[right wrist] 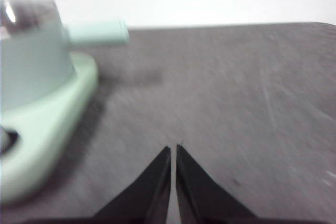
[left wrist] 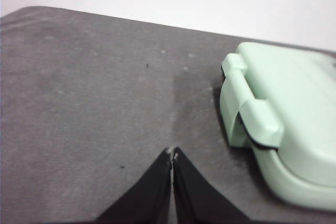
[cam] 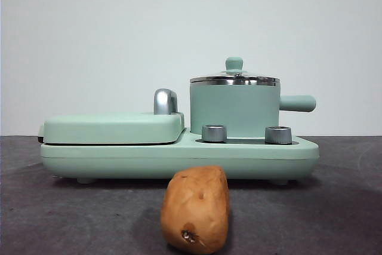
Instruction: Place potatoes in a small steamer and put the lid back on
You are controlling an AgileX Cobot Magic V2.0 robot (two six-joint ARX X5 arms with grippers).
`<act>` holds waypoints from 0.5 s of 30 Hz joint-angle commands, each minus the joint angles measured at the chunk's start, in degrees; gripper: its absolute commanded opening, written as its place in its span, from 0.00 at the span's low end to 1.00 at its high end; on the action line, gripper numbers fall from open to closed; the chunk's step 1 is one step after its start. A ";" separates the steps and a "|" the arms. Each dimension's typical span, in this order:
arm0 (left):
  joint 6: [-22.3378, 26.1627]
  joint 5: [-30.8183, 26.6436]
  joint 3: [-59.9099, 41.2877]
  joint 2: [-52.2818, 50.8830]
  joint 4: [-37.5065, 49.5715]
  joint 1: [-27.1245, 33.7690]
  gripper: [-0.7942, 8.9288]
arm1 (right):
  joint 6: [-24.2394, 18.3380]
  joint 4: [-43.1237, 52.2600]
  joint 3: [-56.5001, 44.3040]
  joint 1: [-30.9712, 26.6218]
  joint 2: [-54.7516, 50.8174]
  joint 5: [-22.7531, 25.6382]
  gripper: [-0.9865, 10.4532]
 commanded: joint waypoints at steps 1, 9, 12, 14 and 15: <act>-8.33 0.13 -0.42 -0.07 1.79 0.04 0.09 | 8.09 3.15 0.28 0.02 -0.17 -2.49 0.10; -15.23 3.45 7.34 4.72 1.73 -1.60 0.09 | 18.93 -1.60 9.77 0.28 1.75 -5.42 0.10; -15.23 7.19 12.22 9.55 1.66 -2.23 0.09 | 18.93 -6.67 16.39 0.37 4.87 -7.04 0.10; -15.21 10.40 16.20 14.01 1.49 -2.58 0.09 | 18.75 -10.03 21.24 0.42 7.80 -8.83 0.10; -15.21 11.91 18.12 16.11 1.29 -2.73 0.09 | 18.34 -11.26 23.04 0.42 9.01 -9.90 0.10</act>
